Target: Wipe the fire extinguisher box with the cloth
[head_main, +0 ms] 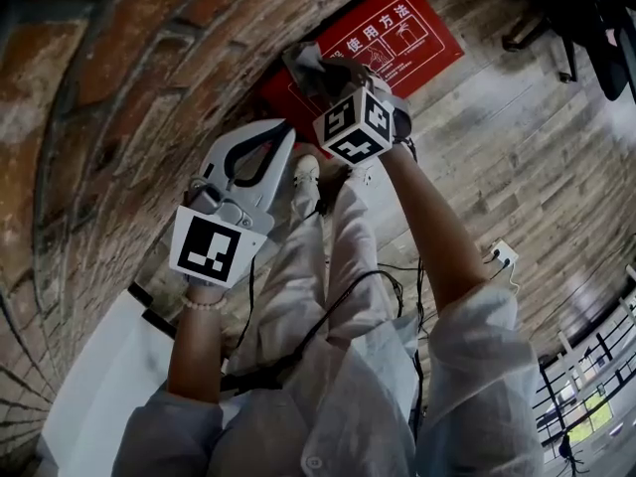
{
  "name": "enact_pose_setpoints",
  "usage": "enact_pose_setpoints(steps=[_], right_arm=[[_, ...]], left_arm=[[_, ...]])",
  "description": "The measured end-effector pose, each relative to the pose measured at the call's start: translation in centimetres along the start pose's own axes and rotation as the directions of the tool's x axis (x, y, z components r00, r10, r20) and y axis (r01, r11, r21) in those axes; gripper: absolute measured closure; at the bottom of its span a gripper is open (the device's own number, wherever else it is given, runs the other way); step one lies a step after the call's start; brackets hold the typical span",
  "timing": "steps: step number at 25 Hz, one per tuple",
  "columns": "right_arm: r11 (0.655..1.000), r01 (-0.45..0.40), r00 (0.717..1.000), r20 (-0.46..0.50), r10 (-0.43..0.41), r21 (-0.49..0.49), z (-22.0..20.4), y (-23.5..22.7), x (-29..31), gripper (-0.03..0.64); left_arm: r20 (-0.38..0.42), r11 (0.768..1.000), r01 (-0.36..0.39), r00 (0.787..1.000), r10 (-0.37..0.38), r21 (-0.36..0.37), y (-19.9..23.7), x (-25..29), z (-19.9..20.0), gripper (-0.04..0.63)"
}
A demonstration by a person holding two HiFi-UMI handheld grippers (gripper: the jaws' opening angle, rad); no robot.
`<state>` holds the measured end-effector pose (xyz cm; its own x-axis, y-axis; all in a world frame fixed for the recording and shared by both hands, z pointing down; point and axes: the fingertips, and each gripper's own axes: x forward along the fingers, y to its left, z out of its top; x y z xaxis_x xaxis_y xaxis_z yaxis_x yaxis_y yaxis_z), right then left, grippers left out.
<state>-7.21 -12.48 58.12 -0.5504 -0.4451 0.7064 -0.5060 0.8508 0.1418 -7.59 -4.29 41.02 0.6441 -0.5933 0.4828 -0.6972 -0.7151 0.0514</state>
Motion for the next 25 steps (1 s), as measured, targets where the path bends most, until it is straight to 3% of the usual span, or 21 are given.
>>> enact_pose_setpoints(steps=[16, 25], right_arm=[[0.995, -0.084, 0.996, 0.024, 0.085, -0.047, 2.3, 6.9, 0.6, 0.594], [0.996, -0.089, 0.996, 0.030, 0.090, -0.019, 2.3, 7.5, 0.6, 0.594]], left_arm=[[0.003, 1.000, -0.006, 1.000, 0.006, -0.019, 0.7, -1.8, -1.4, 0.600], [0.005, 1.000, -0.007, 1.000, 0.007, -0.023, 0.7, -1.9, -1.4, 0.600]])
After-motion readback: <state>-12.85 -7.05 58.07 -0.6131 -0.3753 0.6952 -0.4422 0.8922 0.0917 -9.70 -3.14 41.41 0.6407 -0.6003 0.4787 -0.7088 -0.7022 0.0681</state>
